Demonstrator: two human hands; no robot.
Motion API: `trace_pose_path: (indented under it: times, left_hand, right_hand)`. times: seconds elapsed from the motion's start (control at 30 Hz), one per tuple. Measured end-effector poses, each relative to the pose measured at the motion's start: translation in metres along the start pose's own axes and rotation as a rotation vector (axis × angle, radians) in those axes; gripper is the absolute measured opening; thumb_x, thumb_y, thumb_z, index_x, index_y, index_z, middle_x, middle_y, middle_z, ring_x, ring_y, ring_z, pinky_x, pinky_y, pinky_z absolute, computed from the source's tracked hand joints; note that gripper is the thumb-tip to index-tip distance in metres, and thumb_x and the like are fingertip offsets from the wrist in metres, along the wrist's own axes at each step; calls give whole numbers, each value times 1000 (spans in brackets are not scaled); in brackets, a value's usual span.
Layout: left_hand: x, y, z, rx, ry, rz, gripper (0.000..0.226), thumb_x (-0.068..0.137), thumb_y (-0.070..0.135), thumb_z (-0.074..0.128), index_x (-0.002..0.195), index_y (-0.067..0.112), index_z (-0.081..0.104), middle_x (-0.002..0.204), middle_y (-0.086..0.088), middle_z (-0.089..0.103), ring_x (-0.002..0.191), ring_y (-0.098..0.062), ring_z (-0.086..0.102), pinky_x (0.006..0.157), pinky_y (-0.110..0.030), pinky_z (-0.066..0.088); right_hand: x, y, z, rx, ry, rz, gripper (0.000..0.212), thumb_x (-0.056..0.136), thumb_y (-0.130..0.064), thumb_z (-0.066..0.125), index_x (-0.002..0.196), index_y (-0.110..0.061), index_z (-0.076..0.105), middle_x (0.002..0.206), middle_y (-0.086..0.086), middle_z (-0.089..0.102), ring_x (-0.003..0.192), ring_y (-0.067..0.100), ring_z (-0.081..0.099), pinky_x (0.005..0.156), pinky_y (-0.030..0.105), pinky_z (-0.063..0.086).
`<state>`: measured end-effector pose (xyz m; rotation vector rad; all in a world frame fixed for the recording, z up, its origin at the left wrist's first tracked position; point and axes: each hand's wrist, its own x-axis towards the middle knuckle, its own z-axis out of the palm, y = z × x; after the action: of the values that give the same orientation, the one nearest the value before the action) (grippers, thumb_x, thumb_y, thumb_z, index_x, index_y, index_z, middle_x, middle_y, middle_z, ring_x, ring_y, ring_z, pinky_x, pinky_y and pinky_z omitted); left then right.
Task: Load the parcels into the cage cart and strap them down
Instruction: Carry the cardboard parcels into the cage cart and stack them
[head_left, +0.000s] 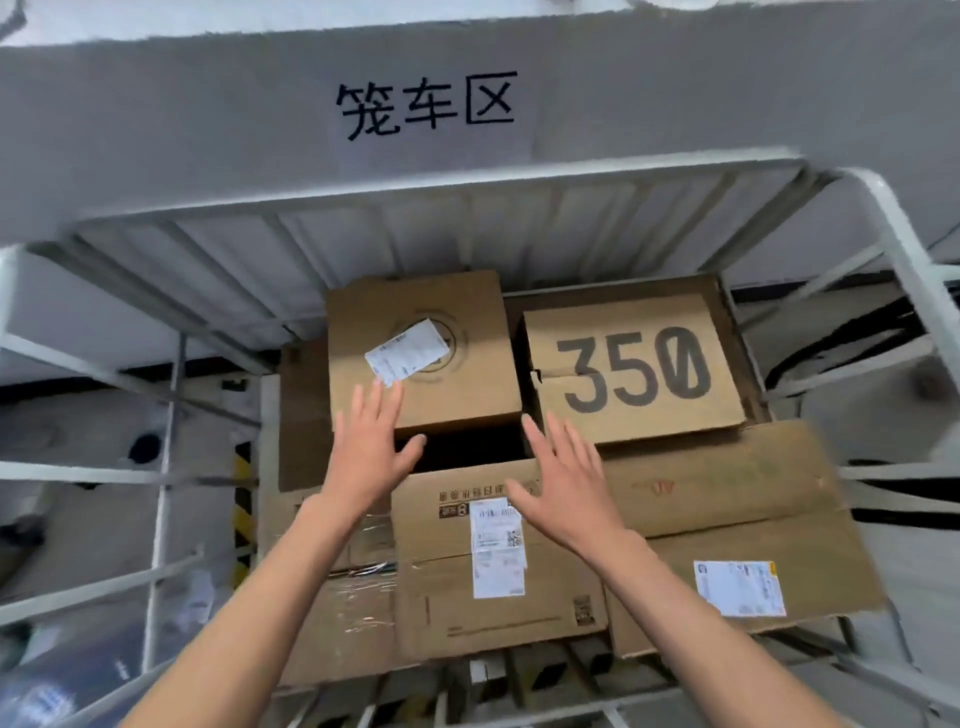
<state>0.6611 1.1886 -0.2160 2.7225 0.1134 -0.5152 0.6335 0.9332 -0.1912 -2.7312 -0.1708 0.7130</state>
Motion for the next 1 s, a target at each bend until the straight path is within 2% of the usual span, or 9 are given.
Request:
trace_pose_path:
  times: [0.1, 0.2, 0.3, 0.43, 0.53, 0.6, 0.7, 0.83, 1.0]
  left_hand:
    - [53, -42, 4, 22, 6, -36, 84, 94, 49, 56, 160, 24, 11, 168, -8, 7, 154, -31, 1, 121, -57, 9]
    - [88, -54, 7, 37, 8, -33, 86, 94, 56, 53, 160, 27, 6, 168, -6, 4, 154, -30, -2, 120, -57, 6]
    - [124, -59, 19, 27, -2, -31, 90, 91, 64, 51, 160, 30, 5, 168, -5, 3, 154, -29, -4, 119, -64, 6]
    - [157, -60, 38, 17, -125, -48, 104, 79, 80, 53, 158, 40, -3, 168, -4, -6, 153, -32, -14, 112, -74, 3]
    - [164, -64, 54, 91, -231, -49, 119, 66, 90, 52, 155, 44, -13, 165, -10, -22, 148, -39, -27, 107, -80, -3]
    - [161, -66, 63, 182, -237, -37, 123, 62, 95, 47, 154, 44, -16, 162, -12, -29, 145, -42, -31, 106, -81, -5]
    - [160, -68, 70, 207, -216, -37, 125, 59, 98, 44, 154, 44, -17, 162, -12, -29, 145, -42, -32, 104, -81, -5]
    - [160, -66, 69, 247, -239, -29, 125, 59, 98, 43, 155, 43, -16, 163, -13, -27, 146, -44, -28, 106, -82, 1]
    - [143, -62, 71, 295, -271, -27, 124, 59, 99, 39, 155, 42, -16, 162, -13, -27, 146, -45, -26, 107, -81, 6]
  right_hand:
    - [64, -5, 18, -78, 7, -37, 86, 92, -61, 46, 160, -31, 2, 168, 4, -4, 155, 26, -4, 125, 48, 5]
    - [110, -7, 25, -152, 16, -67, 92, 90, -62, 51, 160, -30, 1, 168, 7, -2, 154, 32, -3, 123, 50, 8]
    - [157, -11, 42, -235, 19, -103, 103, 86, -63, 57, 159, -30, -8, 168, 10, -5, 153, 37, -8, 123, 53, 6]
    - [203, -18, 60, -382, 27, -161, 127, 73, -76, 65, 156, -28, -18, 166, 14, -12, 148, 45, -21, 120, 64, -1]
    - [226, -17, 66, -388, -78, -168, 140, 59, -87, 64, 154, -31, -23, 164, 13, -24, 145, 46, -29, 113, 70, -6]
    - [229, -14, 70, -409, -177, -190, 145, 52, -93, 60, 152, -33, -26, 160, 14, -33, 142, 46, -34, 111, 74, -6]
    - [228, -11, 79, -481, -215, -204, 146, 51, -93, 60, 152, -33, -27, 156, 17, -39, 139, 48, -37, 110, 77, -5]
    - [222, -12, 79, -516, -196, -204, 136, 62, -79, 65, 153, -34, -24, 158, 18, -35, 142, 50, -31, 112, 76, 4]
    - [201, -9, 85, -508, -212, -211, 131, 65, -78, 64, 154, -36, -22, 159, 19, -33, 142, 51, -29, 113, 74, 3]
